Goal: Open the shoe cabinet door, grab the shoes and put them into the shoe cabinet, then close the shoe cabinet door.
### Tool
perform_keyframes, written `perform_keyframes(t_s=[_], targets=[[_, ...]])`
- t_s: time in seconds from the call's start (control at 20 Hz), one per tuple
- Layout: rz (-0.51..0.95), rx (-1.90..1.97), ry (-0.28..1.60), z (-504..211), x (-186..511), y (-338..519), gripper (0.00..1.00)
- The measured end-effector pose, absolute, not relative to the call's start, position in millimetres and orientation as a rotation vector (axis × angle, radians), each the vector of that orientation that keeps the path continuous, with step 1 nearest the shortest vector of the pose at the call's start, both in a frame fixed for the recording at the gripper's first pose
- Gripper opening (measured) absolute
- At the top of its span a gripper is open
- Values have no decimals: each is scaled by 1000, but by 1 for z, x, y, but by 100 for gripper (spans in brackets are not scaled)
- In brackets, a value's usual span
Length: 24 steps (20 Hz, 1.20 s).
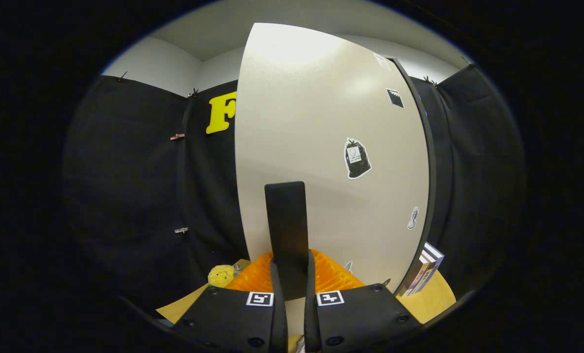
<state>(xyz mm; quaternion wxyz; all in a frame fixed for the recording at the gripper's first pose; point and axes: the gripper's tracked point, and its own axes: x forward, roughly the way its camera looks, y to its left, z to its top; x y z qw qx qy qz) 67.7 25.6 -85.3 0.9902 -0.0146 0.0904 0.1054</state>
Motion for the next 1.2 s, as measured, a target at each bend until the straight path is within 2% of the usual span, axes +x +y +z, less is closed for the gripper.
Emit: perform_keyframes(t_s=[0.6, 1.2], targets=[[191, -29, 161, -66, 17, -46, 16], [60, -33, 134, -54, 4, -105, 15]])
